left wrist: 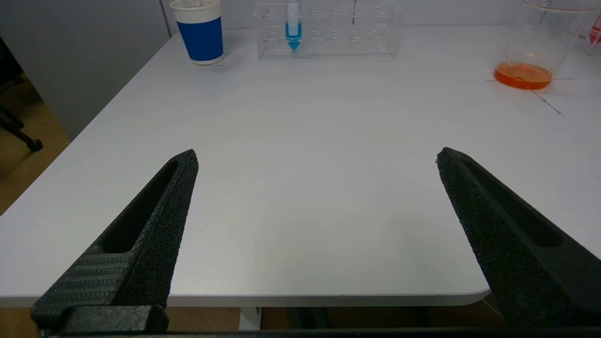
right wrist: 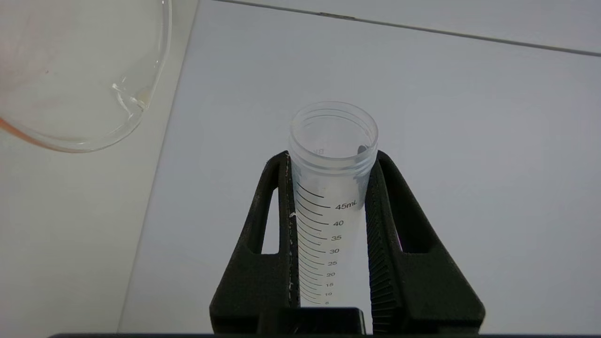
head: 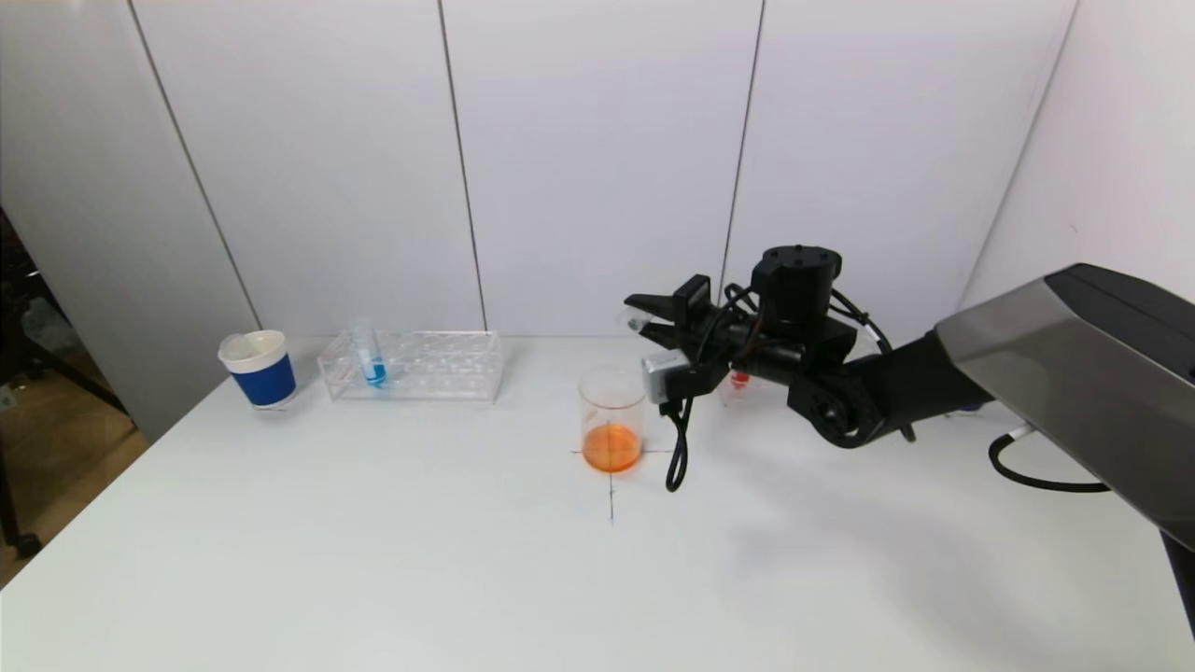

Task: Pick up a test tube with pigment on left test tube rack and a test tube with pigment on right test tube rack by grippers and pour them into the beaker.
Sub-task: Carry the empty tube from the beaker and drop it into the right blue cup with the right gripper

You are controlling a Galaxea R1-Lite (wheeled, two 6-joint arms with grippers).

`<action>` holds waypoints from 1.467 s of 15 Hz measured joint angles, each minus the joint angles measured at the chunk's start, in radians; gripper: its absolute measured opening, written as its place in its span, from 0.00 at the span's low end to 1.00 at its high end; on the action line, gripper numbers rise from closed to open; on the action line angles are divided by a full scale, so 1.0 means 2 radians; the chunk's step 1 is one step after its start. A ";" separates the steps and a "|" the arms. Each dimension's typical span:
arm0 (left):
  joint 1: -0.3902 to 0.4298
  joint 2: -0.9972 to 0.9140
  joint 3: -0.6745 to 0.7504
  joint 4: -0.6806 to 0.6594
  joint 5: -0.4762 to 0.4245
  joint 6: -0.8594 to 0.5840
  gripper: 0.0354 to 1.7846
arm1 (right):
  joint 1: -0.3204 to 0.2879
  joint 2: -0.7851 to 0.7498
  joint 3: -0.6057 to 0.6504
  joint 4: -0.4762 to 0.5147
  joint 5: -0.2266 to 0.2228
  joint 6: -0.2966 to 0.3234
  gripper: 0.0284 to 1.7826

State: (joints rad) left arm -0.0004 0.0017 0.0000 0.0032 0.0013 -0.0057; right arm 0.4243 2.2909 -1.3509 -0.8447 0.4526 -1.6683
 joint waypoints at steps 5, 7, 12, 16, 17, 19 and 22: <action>0.000 0.000 0.000 0.000 0.000 0.000 1.00 | 0.002 -0.017 0.001 0.000 -0.055 0.122 0.25; 0.000 0.000 0.000 0.000 0.000 0.000 1.00 | 0.006 -0.023 0.002 -0.001 -0.079 0.199 0.25; 0.000 0.000 0.000 0.000 0.000 0.000 1.00 | 0.013 -0.034 0.005 -0.009 -0.106 0.355 0.25; 0.000 0.000 0.000 0.000 0.000 0.000 1.00 | 0.023 -0.041 0.005 -0.020 -0.140 0.467 0.25; 0.000 0.000 0.000 0.000 0.000 0.000 1.00 | 0.025 -0.043 0.004 -0.027 -0.151 0.497 0.25; 0.000 0.000 0.000 0.000 0.000 0.000 0.99 | 0.027 -0.047 0.001 -0.034 -0.182 0.551 0.25; 0.000 0.000 0.000 0.000 0.000 0.000 1.00 | 0.028 -0.059 -0.002 -0.028 -0.228 0.614 0.25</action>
State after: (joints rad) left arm 0.0000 0.0017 0.0000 0.0032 0.0013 -0.0057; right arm 0.4804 2.1730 -1.3551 -0.9004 -0.0036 -0.4400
